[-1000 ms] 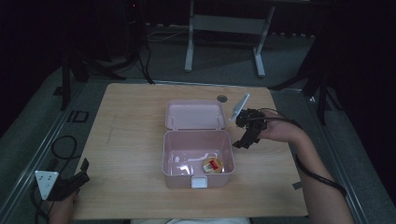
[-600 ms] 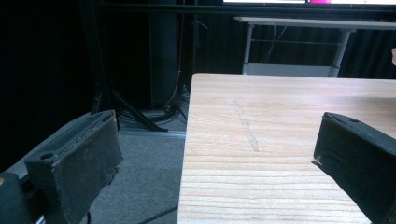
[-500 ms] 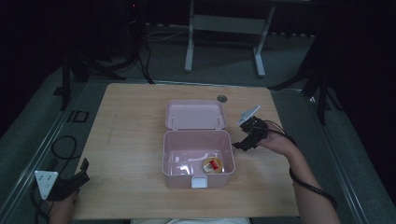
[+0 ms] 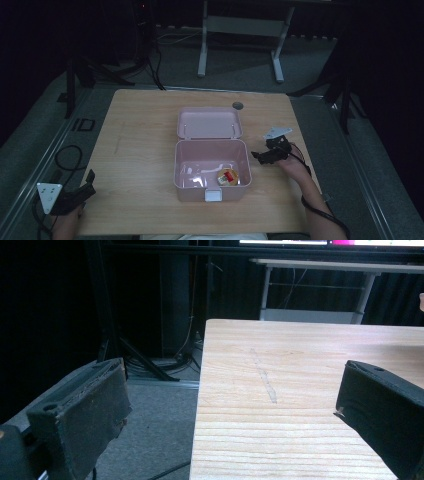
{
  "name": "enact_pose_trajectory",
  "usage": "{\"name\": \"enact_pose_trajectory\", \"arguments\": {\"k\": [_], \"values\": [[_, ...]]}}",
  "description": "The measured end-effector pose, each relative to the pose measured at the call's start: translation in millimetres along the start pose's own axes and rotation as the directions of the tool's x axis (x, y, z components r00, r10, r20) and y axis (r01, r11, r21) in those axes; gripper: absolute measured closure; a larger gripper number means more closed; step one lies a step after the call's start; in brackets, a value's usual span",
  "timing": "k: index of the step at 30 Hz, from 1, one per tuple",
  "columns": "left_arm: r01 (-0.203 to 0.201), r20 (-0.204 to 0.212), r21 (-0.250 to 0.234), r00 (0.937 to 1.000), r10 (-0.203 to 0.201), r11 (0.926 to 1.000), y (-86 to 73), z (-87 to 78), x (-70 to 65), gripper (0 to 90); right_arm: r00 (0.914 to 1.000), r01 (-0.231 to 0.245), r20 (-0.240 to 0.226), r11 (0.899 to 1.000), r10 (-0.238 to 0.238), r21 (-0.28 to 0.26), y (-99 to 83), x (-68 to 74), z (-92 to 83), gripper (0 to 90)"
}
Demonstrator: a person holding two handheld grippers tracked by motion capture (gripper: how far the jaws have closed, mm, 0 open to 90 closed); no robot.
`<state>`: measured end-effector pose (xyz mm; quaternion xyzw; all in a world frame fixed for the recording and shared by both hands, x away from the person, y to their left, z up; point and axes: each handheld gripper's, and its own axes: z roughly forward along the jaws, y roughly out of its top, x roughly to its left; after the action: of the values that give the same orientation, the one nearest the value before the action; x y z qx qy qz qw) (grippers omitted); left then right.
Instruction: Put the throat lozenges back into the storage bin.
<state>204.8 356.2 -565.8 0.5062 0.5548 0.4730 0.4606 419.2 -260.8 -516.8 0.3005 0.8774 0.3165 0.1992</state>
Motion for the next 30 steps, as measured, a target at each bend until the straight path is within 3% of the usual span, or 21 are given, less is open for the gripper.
{"name": "enact_pose_trajectory", "arguments": {"k": [2, 3, 9, 11, 16, 25, 28, 30], "values": [[0.0, 0.0, 0.0, 1.0, 0.0, 1.0, 0.0, 0.0, 0.0, 1.0, 0.9998, -0.01, 0.014, 1.0, 0.01, -0.012, -3.5, -0.5, -0.5, 11.3], [-0.001, -0.001, 0.0, 1.0, 0.001, 1.0, 0.0, 0.1, -0.1, 1.0, 0.998, -0.044, 0.044, 0.997, 0.046, -0.06, -10.9, -2.7, -2.7, 11.3], [0.0, -0.001, 0.0, 1.0, 0.0, 1.0, 0.0, 0.0, -0.1, 1.0, 0.9856, -0.082, 0.139, 0.991, 0.096, -0.102, -26.2, -9.9, -8.1, 11.3], [0.0, -0.001, 0.0, 1.0, 0.0, 1.0, 0.0, 0.1, -0.1, 1.0, 0.9833, -0.096, 0.143, 0.989, 0.112, -0.114, -28.9, -11.6, -9.8, 11.3], [0.0, -0.001, 0.0, 1.0, 0.0, 1.0, 0.0, 0.0, 0.0, 1.0, 0.9637, -0.173, 0.175, 0.971, 0.202, -0.165, -46.9, -20.9, -21.8, 11.3], [-0.001, -0.003, -0.002, 1.0, 0.001, 1.0, -0.1, -0.2, -0.1, 1.0, 0.9421, -0.231, 0.196, 0.951, 0.272, -0.207, -71.2, -26.3, -40.0, 11.2], [-0.002, -0.004, -0.003, 1.0, 0.002, 1.0, -0.1, -0.3, -0.2, 1.0, 0.9246, -0.251, 0.231, 0.941, 0.303, -0.226, -78.6, -27.7, -46.4, 11.2], [-0.002, -0.004, -0.006, 1.0, 0.002, 1.0, -0.2, -0.4, -0.4, 1.0, 0.9043, -0.29, 0.248, 0.926, 0.348, -0.242, -83.1, -30.2, -49.9, 11.2]]}}
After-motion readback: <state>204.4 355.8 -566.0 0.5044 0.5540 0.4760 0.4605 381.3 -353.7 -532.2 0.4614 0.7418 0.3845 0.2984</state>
